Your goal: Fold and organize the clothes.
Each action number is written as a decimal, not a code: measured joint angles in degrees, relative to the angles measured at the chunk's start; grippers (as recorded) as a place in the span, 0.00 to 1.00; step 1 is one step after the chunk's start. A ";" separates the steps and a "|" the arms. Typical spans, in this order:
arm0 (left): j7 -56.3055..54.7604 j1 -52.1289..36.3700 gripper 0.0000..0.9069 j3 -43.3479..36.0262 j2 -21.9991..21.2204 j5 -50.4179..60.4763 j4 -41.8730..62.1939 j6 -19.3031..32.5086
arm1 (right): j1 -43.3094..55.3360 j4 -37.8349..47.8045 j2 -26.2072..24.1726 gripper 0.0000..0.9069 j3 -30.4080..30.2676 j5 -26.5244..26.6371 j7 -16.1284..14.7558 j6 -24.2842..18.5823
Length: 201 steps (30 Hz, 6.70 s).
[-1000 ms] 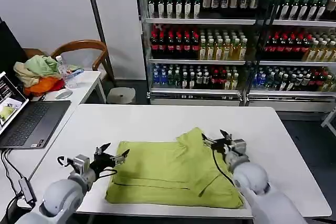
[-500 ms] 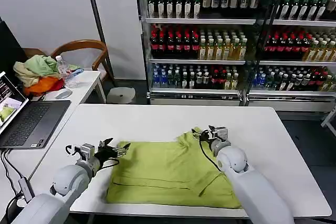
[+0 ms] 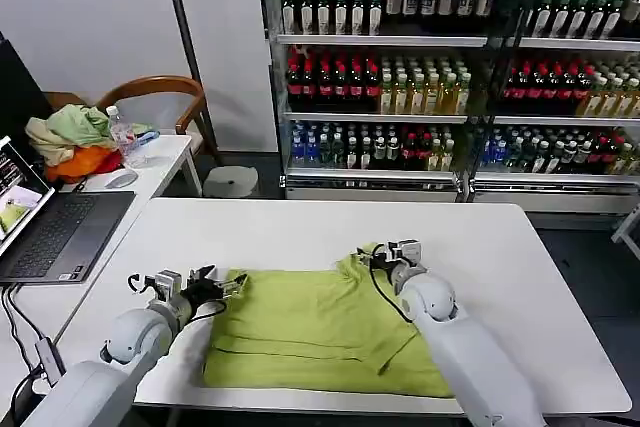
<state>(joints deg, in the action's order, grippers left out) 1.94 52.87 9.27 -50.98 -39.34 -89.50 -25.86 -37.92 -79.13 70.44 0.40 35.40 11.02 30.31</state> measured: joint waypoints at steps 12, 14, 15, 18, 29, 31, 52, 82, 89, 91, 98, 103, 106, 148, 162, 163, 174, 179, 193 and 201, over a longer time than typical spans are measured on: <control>0.72 0.08 0.04 -0.61 -0.30 -0.04 0.15 0.22 | 0.14 0.51 0.20 0.00 0.42 0.40 -0.14 0.05; 0.75 0.11 0.04 -0.75 -0.45 -0.03 0.07 0.40 | 0.09 0.47 0.19 0.00 0.43 0.14 -0.12 -0.14; 0.74 0.16 0.04 -0.80 -0.62 -0.02 0.07 0.55 | 0.00 0.40 0.15 0.00 0.46 -0.02 -0.14 -0.30; 0.88 0.41 0.04 -0.84 -0.87 -0.04 -0.16 1.10 | -0.37 -0.23 -0.19 0.00 0.59 -0.26 -0.22 -0.78; 1.24 2.65 0.04 0.63 0.75 -0.85 -4.14 3.15 | -3.73 -7.83 -3.91 0.00 2.76 0.82 0.72 -0.61; 1.30 3.66 0.04 1.18 1.23 -1.19 -5.56 3.60 | -5.03 -10.05 -5.00 0.00 3.39 1.22 0.85 -0.56; 1.70 18.24 0.04 9.74 4.14 -2.05 -17.87 5.76 | -27.66 -33.72 -11.97 0.00 12.67 1.37 0.99 -1.37; 2.70 28.68 0.04 16.00 7.78 -1.68 -22.74 6.36 | -43.86 -44.12 -12.25 0.00 19.48 -1.35 0.70 -3.10; 2.72 30.21 0.20 15.74 7.83 -1.28 -23.25 6.46 | -44.73 -43.29 -11.85 0.00 18.72 -2.12 0.45 -3.46; 2.67 30.29 1.00 15.53 7.69 -0.95 -23.06 6.47 | -45.02 -42.95 -11.89 1.00 18.43 -2.40 0.45 -3.45; 1.82 31.50 1.00 15.80 7.83 0.18 -24.06 6.17 | -46.07 -42.96 -12.34 1.00 18.87 -3.02 0.21 -3.31; 0.06 31.74 1.00 16.13 7.53 -0.24 -25.83 5.95 | -47.42 -44.14 -12.62 1.00 20.69 -4.14 -0.49 -3.76; -3.40 31.57 1.00 15.38 7.10 -1.24 -27.36 5.45 | -48.39 -45.29 -12.63 1.00 22.01 -5.02 -0.58 -4.16; -32.51 29.27 0.06 1.13 0.60 -5.99 -29.20 6.22 | -52.89 -49.33 -11.95 1.00 28.00 -10.35 -0.82 -5.88; -29.72 27.97 0.04 0.86 0.79 -3.60 -29.48 4.77 | -51.86 -49.16 -12.79 1.00 28.16 -11.02 -0.51 -6.05; -29.39 27.95 0.04 1.33 0.95 -3.49 -29.64 4.54 | -51.70 -49.03 -12.92 1.00 28.27 -11.02 -0.50 -6.05; -26.01 30.29 0.04 13.97 3.36 -4.36 -31.04 0.35 | -49.90 -48.15 -13.50 1.00 27.82 -10.97 -0.51 -6.57; -24.53 31.78 0.03 22.41 4.64 -4.61 -29.53 -2.19 | -49.69 -48.22 -13.96 1.00 28.24 -10.88 -0.51 -6.86; -21.36 33.11 0.04 31.39 5.93 -7.64 -33.23 -5.17 | -49.95 -48.55 -13.66 1.00 29.02 -11.05 -0.54 -6.98; -18.70 32.75 0.04 22.21 2.28 -5.38 -36.83 -3.47 | -51.03 -48.90 -13.06 1.00 29.98 -11.69 -0.53 -6.92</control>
<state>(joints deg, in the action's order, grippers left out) -16.76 85.62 31.49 -48.70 -44.72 -126.34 -29.33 -88.95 -128.03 57.39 30.38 23.71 10.48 23.39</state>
